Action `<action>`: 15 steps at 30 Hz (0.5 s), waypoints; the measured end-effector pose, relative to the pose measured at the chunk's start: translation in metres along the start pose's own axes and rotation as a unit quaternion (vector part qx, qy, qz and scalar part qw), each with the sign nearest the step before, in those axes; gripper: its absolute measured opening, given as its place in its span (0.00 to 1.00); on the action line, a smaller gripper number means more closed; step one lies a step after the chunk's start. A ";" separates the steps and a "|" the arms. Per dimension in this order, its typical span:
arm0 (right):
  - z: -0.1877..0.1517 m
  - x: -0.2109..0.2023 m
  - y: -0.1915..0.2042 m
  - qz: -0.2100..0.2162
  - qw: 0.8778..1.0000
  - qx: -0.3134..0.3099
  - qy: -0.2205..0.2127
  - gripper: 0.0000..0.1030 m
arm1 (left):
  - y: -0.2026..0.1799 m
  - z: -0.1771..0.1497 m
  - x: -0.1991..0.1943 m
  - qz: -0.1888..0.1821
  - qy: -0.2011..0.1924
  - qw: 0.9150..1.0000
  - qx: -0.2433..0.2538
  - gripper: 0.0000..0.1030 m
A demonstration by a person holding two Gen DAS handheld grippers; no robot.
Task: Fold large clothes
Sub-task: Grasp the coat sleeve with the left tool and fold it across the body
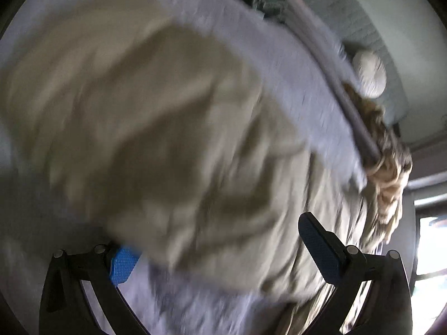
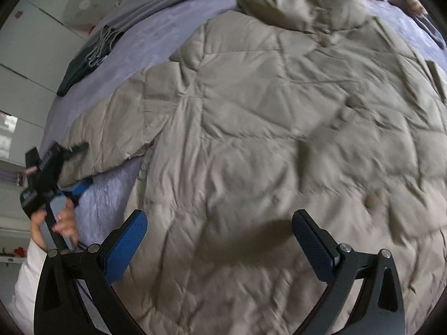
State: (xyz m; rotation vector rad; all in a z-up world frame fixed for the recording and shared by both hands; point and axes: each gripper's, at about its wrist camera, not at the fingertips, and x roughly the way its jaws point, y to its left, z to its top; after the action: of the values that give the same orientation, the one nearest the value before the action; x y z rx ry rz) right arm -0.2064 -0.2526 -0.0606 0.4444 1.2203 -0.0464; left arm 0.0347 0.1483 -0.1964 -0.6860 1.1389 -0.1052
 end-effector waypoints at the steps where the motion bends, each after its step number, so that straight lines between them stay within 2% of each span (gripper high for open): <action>1: 0.004 0.004 0.003 0.002 1.000 -0.003 -0.001 1.00 | -0.007 -0.003 0.000 0.006 -0.014 1.000 0.005 0.93; 2: 0.009 0.006 0.007 0.004 1.000 -0.005 -0.003 1.00 | -0.015 -0.006 -0.001 0.024 -0.033 0.999 0.011 0.68; 3: 0.014 0.011 0.010 0.004 1.000 -0.007 -0.006 1.00 | -0.022 -0.012 0.000 0.040 -0.042 0.998 0.018 0.53; 4: 0.020 0.014 0.013 0.008 1.000 -0.008 -0.012 1.00 | -0.026 -0.018 0.002 0.044 -0.043 0.998 0.022 0.30; 5: 0.026 0.016 0.016 0.012 1.000 -0.008 -0.017 1.00 | -0.031 -0.027 0.002 0.036 -0.044 0.998 0.020 0.15; 7: 0.039 0.022 0.023 0.022 0.999 -0.005 -0.030 1.00 | -0.041 -0.046 -0.003 0.027 -0.051 0.998 0.024 0.13; 9: 0.051 0.028 0.030 0.041 0.998 0.004 -0.038 1.00 | -0.063 -0.077 -0.020 0.042 -0.074 0.994 0.065 0.13; 10: 0.055 0.031 0.033 0.051 0.998 0.011 -0.043 0.93 | -0.076 -0.096 -0.029 0.047 -0.084 0.991 0.089 0.13; 11: 0.059 0.034 0.035 0.062 0.997 0.019 -0.047 0.59 | -0.087 -0.100 -0.039 0.046 -0.088 0.989 0.105 0.13; 13: 0.068 0.050 0.039 0.076 0.996 0.033 -0.029 0.11 | -0.112 -0.124 -0.057 0.041 -0.101 0.984 0.142 0.13; 15: 0.073 0.061 0.041 0.089 0.995 0.049 -0.025 0.10 | -0.139 -0.146 -0.076 0.031 -0.112 0.978 0.172 0.13</action>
State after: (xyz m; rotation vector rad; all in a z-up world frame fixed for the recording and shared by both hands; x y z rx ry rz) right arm -0.1080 -0.2287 -0.0845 0.6319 1.1291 0.0352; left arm -0.0885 0.0038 -0.0943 -0.3439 0.8962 -0.1634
